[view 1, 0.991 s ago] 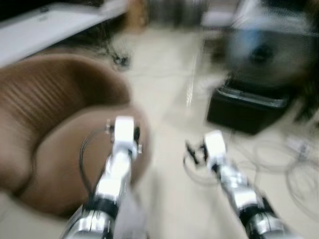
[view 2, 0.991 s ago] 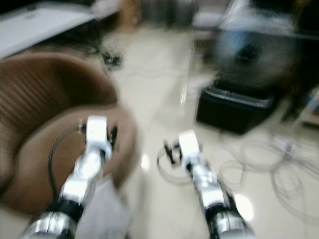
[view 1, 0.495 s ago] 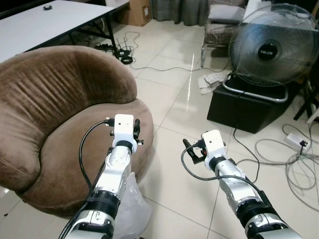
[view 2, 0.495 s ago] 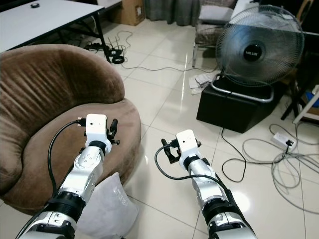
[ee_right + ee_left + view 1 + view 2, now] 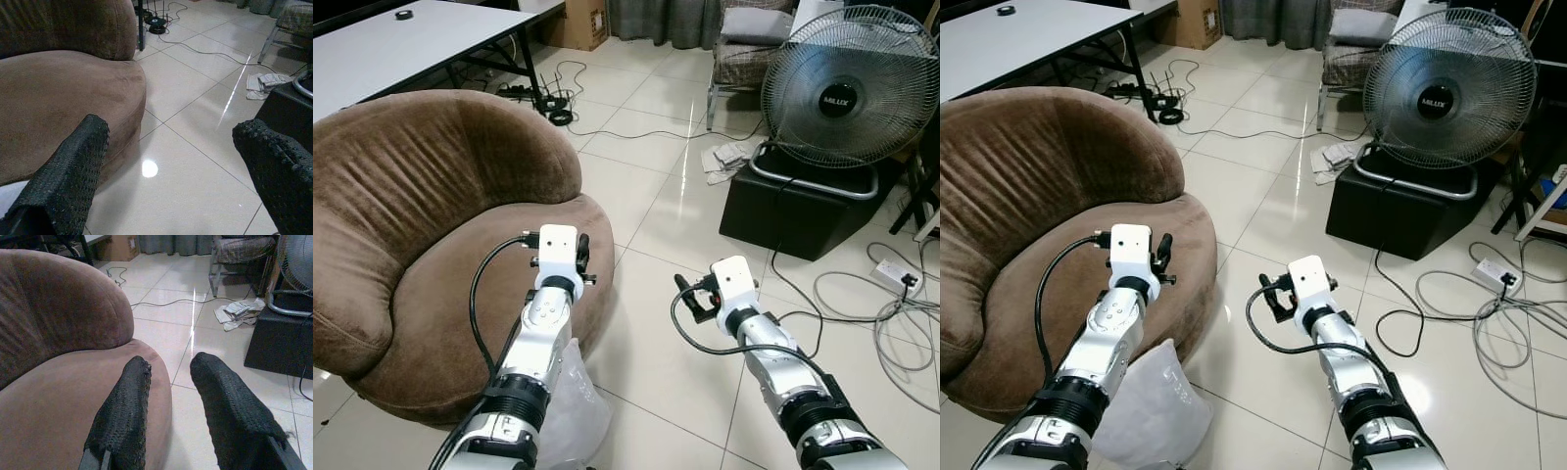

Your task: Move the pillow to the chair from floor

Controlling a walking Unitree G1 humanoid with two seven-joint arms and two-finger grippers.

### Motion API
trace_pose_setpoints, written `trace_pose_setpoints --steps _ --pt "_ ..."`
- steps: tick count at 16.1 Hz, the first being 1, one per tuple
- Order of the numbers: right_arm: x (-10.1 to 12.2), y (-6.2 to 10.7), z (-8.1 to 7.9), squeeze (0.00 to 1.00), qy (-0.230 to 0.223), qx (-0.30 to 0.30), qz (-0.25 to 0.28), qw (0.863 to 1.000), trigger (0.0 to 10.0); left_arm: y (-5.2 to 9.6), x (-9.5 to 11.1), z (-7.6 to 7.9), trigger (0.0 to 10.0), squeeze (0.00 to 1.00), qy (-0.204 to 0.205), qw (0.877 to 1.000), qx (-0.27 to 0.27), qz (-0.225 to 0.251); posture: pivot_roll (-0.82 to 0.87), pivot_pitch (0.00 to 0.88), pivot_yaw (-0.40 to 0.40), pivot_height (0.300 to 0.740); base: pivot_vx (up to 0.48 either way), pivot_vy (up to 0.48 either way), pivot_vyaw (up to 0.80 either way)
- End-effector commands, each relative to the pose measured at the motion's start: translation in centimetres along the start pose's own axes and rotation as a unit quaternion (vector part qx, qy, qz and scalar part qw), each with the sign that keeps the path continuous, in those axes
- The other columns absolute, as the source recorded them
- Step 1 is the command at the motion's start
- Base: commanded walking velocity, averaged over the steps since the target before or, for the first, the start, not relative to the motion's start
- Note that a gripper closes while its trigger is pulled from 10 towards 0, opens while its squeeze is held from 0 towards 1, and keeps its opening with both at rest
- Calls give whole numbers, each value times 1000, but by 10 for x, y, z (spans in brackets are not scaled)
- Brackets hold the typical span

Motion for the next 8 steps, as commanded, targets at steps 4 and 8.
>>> trace_pose_setpoints --steps 4,8 --pt "2 -1 -4 243 5 24 3 1000 10000 -2 3 0 10000 0 -13 1000 -3 3 -155 0 56 740 0 0 714" --pt "2 -1 -5 0 -4 32 -3 999 10000 -1 1 0 10000 0 -15 1000 -1 0 -149 0 55 740 0 0 723"
Point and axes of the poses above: a point about 5 cm out from each wrist's last joint towards the gripper, its own y axis pointing back from the gripper into the wrist, its own x axis along the axis of the wrist's last joint, z = x × y, the point moved 1 cm from there along -y, pointing out of the wrist towards the gripper, and after that the axes turned 1 degree about y, right-handed, at the moved point
